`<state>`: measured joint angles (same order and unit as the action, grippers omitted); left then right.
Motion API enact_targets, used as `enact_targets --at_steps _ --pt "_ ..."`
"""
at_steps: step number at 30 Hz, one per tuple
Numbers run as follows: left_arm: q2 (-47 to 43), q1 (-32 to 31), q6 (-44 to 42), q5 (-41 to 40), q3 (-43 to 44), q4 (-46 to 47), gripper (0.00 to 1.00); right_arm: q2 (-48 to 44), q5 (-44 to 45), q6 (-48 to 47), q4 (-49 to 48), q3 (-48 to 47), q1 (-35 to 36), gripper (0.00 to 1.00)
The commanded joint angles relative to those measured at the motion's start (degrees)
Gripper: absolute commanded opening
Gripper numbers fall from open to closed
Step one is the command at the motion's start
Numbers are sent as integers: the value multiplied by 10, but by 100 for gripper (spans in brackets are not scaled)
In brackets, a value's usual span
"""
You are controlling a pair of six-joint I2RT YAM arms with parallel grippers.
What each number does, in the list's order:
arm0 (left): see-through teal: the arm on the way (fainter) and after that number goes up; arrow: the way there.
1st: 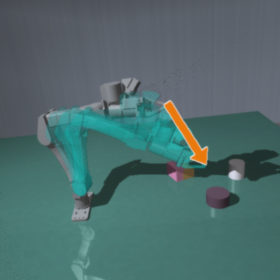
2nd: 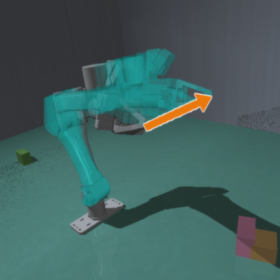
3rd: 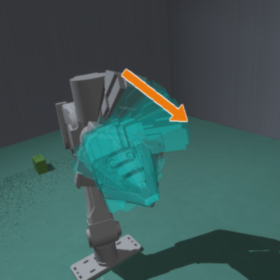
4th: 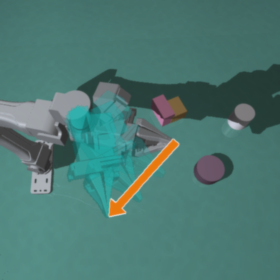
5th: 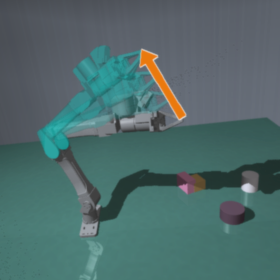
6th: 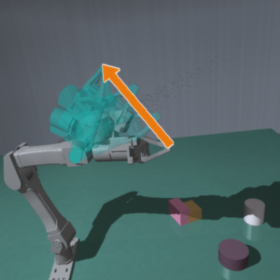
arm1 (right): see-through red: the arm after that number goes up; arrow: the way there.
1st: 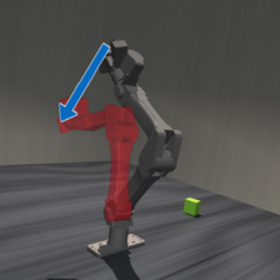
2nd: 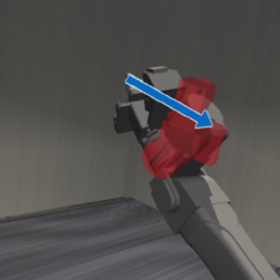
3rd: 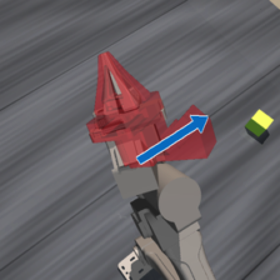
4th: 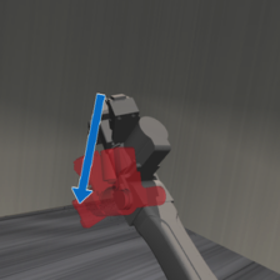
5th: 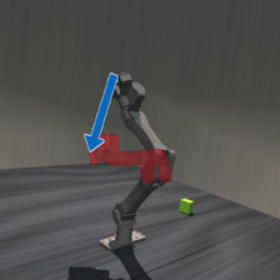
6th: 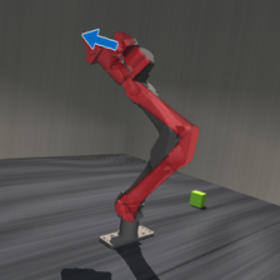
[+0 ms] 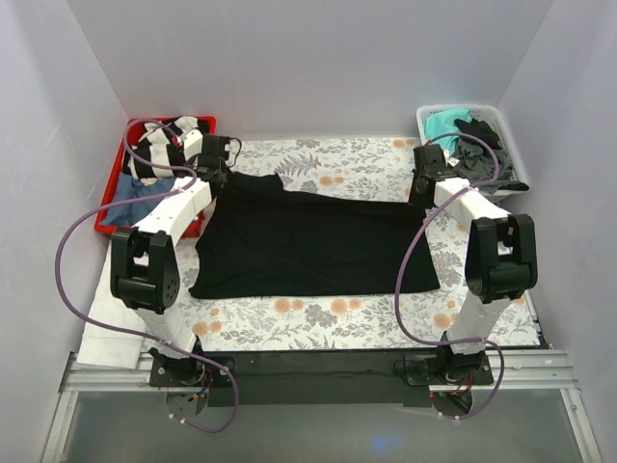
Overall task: Fold and stack the t-shirts
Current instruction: Grap the side of the flattened tshirt furthest away from the robot with both arms, then fold the other side of the tshirt into a rectangle
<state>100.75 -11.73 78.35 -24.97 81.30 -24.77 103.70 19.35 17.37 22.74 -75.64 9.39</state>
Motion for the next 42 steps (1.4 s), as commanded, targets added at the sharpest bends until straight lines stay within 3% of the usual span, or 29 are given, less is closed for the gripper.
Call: enact_targets --at_steps 1,11,20,21,23,25,27,29,32,42 --pt "-73 -5 73 -26 -53 -30 0 -56 10 17 -18 51 -3 1" --pt "-161 -13 187 -72 -183 -81 0 -123 2 39 -45 175 -4 1" --pt "-124 -14 261 -47 -234 -126 0 -133 9 48 -49 230 -3 1" --pt "-121 -14 267 -41 -236 -131 0 -133 10 50 -47 236 -3 3" --pt "-113 -14 286 -39 -242 -135 4 -139 16 59 -42 243 -4 18" --pt "-111 -14 310 -40 -245 -157 13 -149 21 65 -37 252 -3 30" --pt "-115 -15 315 -41 -256 -154 24 -159 33 77 -37 260 -3 36" --pt "-119 -14 319 -40 -261 -152 30 -175 44 86 -37 269 -3 43" --pt "-122 -15 320 -37 -271 -150 37 -189 50 94 -36 270 -3 44" --pt "-187 -28 314 -71 -254 -161 38 -209 29 95 -39 223 3 43"
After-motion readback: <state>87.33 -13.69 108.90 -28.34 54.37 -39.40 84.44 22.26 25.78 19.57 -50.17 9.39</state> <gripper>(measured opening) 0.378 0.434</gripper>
